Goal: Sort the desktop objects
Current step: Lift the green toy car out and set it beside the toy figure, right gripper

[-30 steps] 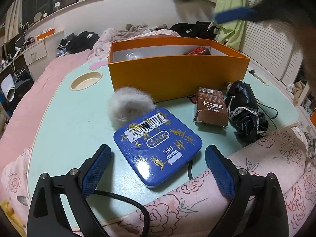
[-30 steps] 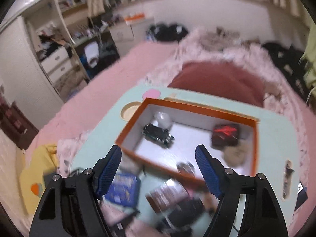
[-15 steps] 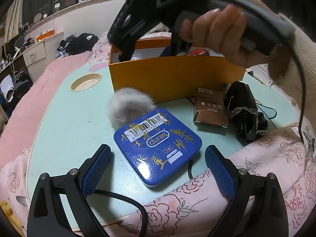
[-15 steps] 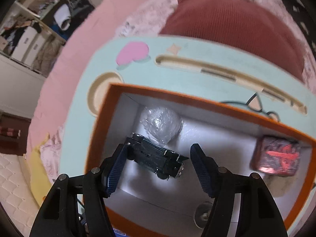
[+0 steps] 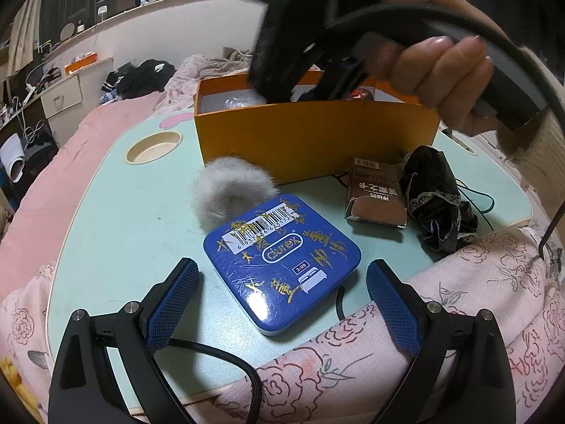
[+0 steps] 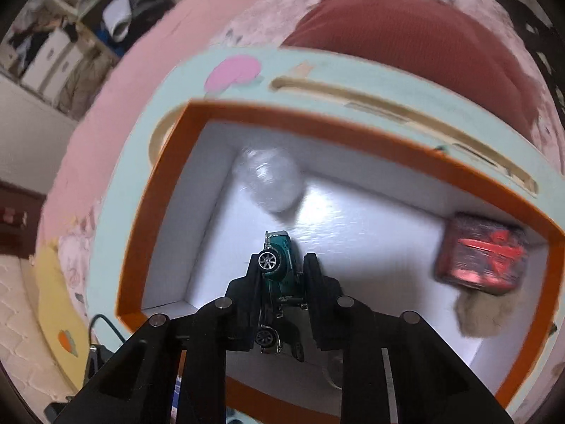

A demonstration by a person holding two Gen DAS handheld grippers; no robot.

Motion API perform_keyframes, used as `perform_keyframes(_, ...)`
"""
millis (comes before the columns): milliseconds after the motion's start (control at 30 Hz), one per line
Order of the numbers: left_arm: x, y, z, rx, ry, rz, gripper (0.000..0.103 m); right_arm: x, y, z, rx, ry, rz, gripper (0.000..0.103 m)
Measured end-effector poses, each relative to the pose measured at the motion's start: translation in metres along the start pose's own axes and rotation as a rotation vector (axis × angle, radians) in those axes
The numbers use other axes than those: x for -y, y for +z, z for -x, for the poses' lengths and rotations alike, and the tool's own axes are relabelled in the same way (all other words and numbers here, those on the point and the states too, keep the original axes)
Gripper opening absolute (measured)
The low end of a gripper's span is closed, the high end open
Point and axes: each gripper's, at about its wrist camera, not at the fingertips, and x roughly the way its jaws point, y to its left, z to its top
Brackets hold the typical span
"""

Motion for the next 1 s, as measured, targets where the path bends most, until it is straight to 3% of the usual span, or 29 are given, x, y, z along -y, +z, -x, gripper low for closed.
perform_keyframes(133, 0.0, 0.0, 0.0, 0.0, 0.0, 0.001, 0.096, 0.025, -0.024, 0.07, 0.169, 0.054, -0.036, 0.022)
perform_keyframes(300, 0.0, 0.0, 0.0, 0.0, 0.001, 0.001, 0.096, 0.049, -0.087, 0.14, 0.338, -0.002, -0.058, 0.022)
perform_keyframes(400, 0.0, 0.0, 0.0, 0.0, 0.0, 0.0, 0.096, 0.066, -0.128, 0.144, 0.365, -0.073, -0.106, 0.022)
perform_keyframes(533, 0.0, 0.0, 0.0, -0.001, 0.002, 0.0, 0.096, 0.098, -0.17, 0.102, 0.291, -0.132, -0.203, 0.022)
perform_keyframes(667, 0.001, 0.0, 0.001, -0.002, 0.002, -0.001, 0.096, 0.107, -0.172, 0.064, 0.236, -0.071, -0.26, 0.022)
perform_keyframes(800, 0.001, 0.0, 0.001, -0.002, 0.002, -0.001, 0.096, 0.085, -0.163, 0.059, 0.318, -0.113, -0.209, 0.022)
perform_keyframes(900, 0.001, 0.001, 0.001, -0.002, 0.003, -0.001, 0.096, 0.08, -0.164, 0.062, 0.381, -0.093, -0.192, 0.024)
perform_keyframes(967, 0.001, 0.001, 0.001, -0.002, 0.003, -0.001, 0.096, 0.081, -0.173, 0.069, 0.433, -0.114, -0.185, 0.036)
perform_keyframes(1000, 0.001, 0.001, 0.0, -0.002, 0.003, -0.001, 0.096, 0.082, -0.178, 0.071, 0.456, -0.13, -0.17, 0.047)
